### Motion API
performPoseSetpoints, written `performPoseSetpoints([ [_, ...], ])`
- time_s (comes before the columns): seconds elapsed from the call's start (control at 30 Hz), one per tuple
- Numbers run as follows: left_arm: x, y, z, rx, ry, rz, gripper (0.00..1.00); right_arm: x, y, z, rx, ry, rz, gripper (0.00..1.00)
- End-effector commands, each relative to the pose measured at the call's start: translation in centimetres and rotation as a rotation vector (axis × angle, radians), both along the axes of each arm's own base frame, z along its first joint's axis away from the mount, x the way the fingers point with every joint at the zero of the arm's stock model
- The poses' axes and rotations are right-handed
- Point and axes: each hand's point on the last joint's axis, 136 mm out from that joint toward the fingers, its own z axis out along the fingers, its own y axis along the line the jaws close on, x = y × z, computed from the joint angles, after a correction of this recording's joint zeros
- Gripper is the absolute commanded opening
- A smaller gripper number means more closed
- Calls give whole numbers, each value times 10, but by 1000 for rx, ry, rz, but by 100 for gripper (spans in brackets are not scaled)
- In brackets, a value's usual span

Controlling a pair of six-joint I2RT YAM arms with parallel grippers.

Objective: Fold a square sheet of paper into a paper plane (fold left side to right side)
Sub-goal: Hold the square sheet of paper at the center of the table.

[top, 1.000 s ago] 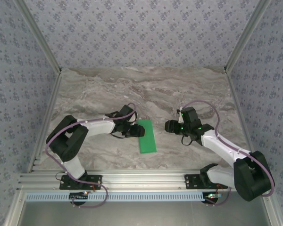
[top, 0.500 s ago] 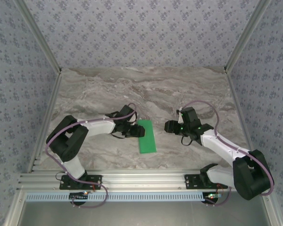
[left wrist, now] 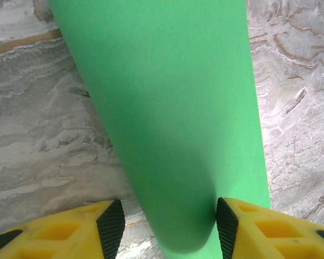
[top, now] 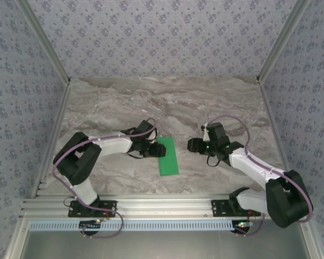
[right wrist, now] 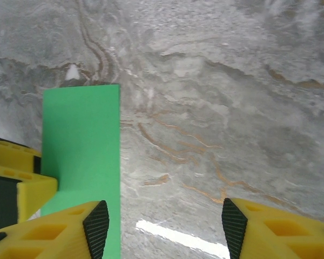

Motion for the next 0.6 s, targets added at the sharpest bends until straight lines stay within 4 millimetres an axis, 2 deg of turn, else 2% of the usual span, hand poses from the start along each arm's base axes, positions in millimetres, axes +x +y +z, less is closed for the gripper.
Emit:
performPoseSetpoints([
  [0.0, -10, 18, -31, 120, 39, 3, 53, 0, 24, 4, 124, 6, 51, 53],
  [0.07, -10, 19, -32, 121, 39, 3, 53, 1, 38, 5, 197, 23, 78, 42],
  [0.13, -11, 18, -32, 120, 41, 3, 53, 1, 51, 3, 249, 56, 90, 26],
  [0.27, -11, 19, -32, 121, 41, 4, 53, -2, 70, -7, 251, 105, 146, 6],
  [0.33, -10, 19, -32, 121, 41, 6, 53, -4, 77, -12, 247, 120, 166, 2],
  [0.57, -11, 19, -33, 122, 43, 3, 53, -6, 91, -26, 222, 159, 196, 1],
])
